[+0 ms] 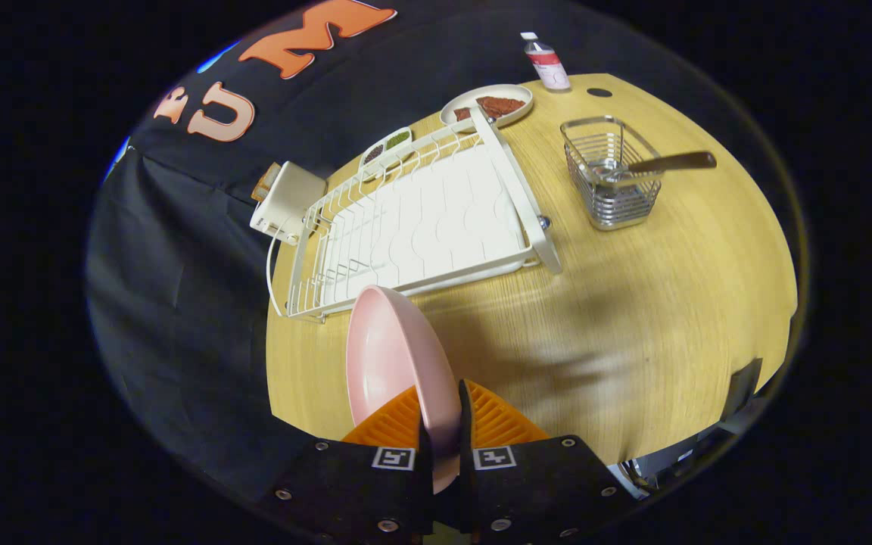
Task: Take the plate from the dish rack, then take the spoon from the basket and place it into the plate.
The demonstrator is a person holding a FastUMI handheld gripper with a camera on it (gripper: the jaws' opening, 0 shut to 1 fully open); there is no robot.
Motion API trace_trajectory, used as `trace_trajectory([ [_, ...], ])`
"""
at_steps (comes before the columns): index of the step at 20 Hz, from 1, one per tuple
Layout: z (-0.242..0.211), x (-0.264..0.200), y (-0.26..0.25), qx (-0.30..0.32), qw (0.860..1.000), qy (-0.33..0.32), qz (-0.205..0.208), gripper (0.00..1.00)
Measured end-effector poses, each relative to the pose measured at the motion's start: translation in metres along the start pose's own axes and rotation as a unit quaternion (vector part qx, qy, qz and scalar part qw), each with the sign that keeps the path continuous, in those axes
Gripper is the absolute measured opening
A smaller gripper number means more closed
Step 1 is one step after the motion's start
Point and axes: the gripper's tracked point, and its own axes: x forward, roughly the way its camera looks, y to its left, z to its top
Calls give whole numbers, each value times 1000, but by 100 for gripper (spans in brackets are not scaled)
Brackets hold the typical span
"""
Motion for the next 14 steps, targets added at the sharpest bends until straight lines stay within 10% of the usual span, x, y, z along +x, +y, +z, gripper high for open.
trace_trajectory([
  [9, -24, 43, -11, -8, 1000, 10, 25, 14],
  [14, -18, 47, -49, -53, 997, -6, -57, 25],
])
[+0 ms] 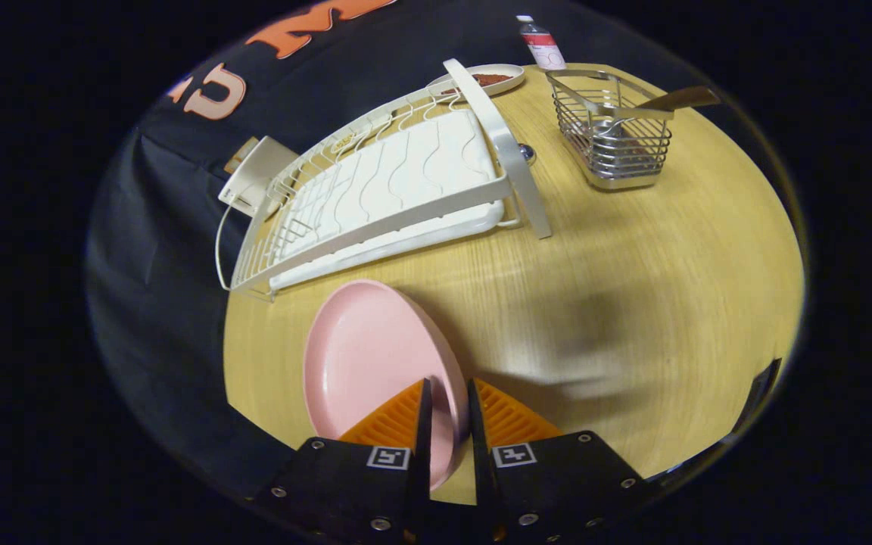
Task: Take the plate from the dish rack, then take the spoon from the basket and place it into the plate.
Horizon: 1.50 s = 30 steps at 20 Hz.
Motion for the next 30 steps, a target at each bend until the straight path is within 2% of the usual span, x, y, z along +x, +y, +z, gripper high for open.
trace_trajectory([
  [8, 22, -38, -16, -39, 998, -19, -55, 41],
  [10, 36, -61, -19, -37, 997, -34, -61, 49],
  [11, 46, -75, -22, -37, 996, -46, -66, 57],
  [13, 70, -103, -37, -37, 992, -75, -91, 65],
  [15, 90, -120, -60, -27, 988, -98, -120, 68],
  [18, 104, -125, -100, -13, 981, -99, -165, 71],
  [21, 119, -119, -120, 11, 980, -102, -172, 72],
  [25, 147, -106, -127, 36, 979, -133, -151, 71],
  [30, 164, -104, -151, 12, 976, -126, -176, 70],
])
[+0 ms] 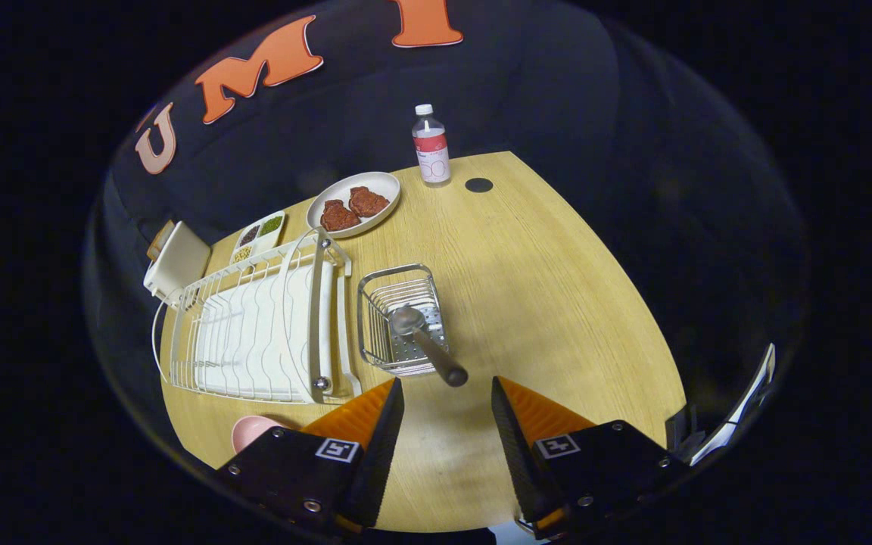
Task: Take the plate from the dish rack, then take the spoon from the basket and place it into the plate.
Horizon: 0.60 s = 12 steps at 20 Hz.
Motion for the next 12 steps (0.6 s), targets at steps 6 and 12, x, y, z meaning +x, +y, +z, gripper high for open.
trace_trajectory([
  [6, 21, 5, 6, -94, 995, 27, 12, 70],
  [12, 17, 10, 23, -51, 996, -48, 53, 70],
])
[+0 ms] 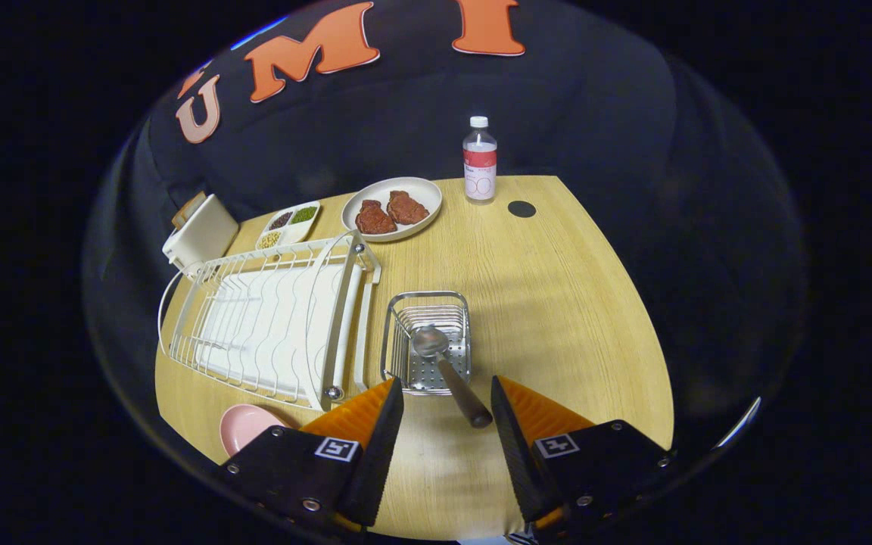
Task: Take the plate from the dish rack, then take the spoon from the basket and place it into the plate.
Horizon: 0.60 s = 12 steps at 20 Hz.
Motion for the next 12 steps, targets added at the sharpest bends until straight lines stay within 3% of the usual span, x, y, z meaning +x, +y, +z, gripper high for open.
trace_trajectory([
  [6, 2, 16, 2, 42, 994, -92, 32, 67],
  [12, 20, 30, 15, 14, 987, -155, 40, 45],
])
